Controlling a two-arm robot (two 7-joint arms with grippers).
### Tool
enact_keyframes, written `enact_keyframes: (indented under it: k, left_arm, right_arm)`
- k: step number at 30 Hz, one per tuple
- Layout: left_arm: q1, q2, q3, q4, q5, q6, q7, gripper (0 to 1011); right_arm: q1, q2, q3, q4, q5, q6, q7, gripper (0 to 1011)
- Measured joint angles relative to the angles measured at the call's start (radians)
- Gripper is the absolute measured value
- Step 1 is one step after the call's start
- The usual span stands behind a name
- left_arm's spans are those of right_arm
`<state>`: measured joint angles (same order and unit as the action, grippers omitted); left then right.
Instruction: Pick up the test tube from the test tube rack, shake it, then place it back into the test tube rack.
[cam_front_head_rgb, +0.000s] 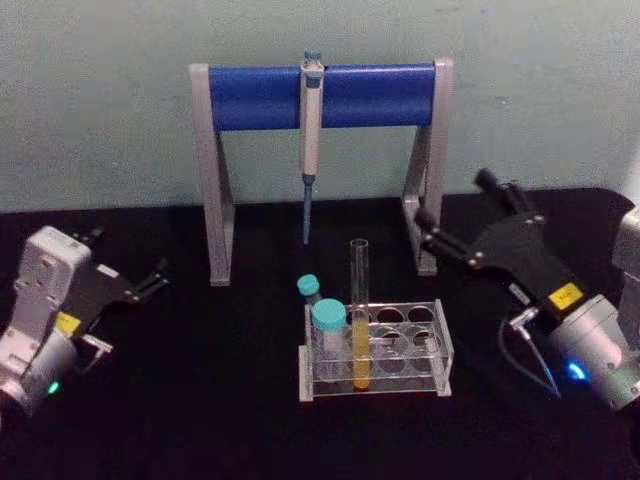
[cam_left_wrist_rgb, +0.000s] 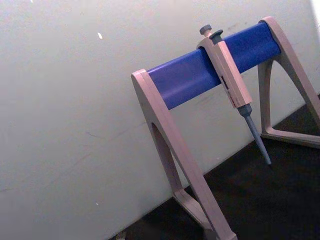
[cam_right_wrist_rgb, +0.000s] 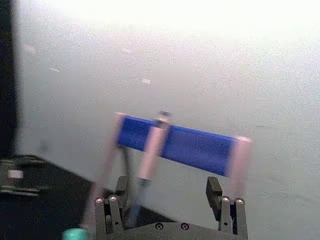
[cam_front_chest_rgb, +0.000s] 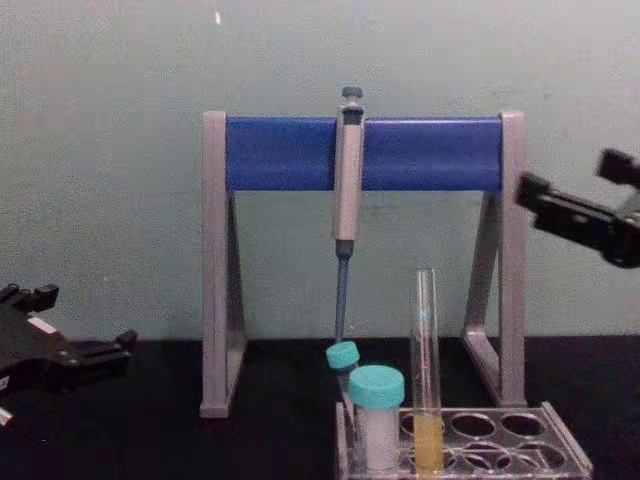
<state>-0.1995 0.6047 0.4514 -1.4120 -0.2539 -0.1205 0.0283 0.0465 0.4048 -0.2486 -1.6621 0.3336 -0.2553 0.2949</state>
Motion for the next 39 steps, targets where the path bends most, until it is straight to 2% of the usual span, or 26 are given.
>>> enact_keyframes:
  k: [3,4,7,14,27,39]
  left_arm:
    - [0.000,0.000,0.000,0.000,0.000,0.000,0.000,1001]
    - [0.000,0.000,0.000,0.000,0.000,0.000,0.000,1001]
    - [0.000,0.000,0.000,0.000,0.000,0.000,0.000,1002]
    - [0.000,0.000,0.000,0.000,0.000,0.000,0.000,1001]
    - [0.000,0.000,0.000,0.000,0.000,0.000,0.000,1001]
    - [0.000,0.000,0.000,0.000,0.000,0.000,0.000,1001]
  right_arm:
    - [-0.017,-0.014,0.020,-0.003,-0.050,0.016,-0.068,1000]
    - [-0.026,-0.022,0.029,-0.002,-0.071,0.042,-0.103,1000]
    - [-0.039,-0.040,0.042,0.013,-0.098,0.087,-0.151,1000]
    - [-0.054,-0.082,0.058,0.071,-0.125,0.154,-0.204,1000]
    - [-0.062,-0.131,0.066,0.160,-0.149,0.204,-0.203,1000]
    - [-0.060,-0.150,0.078,0.186,-0.163,0.220,-0.176,1000]
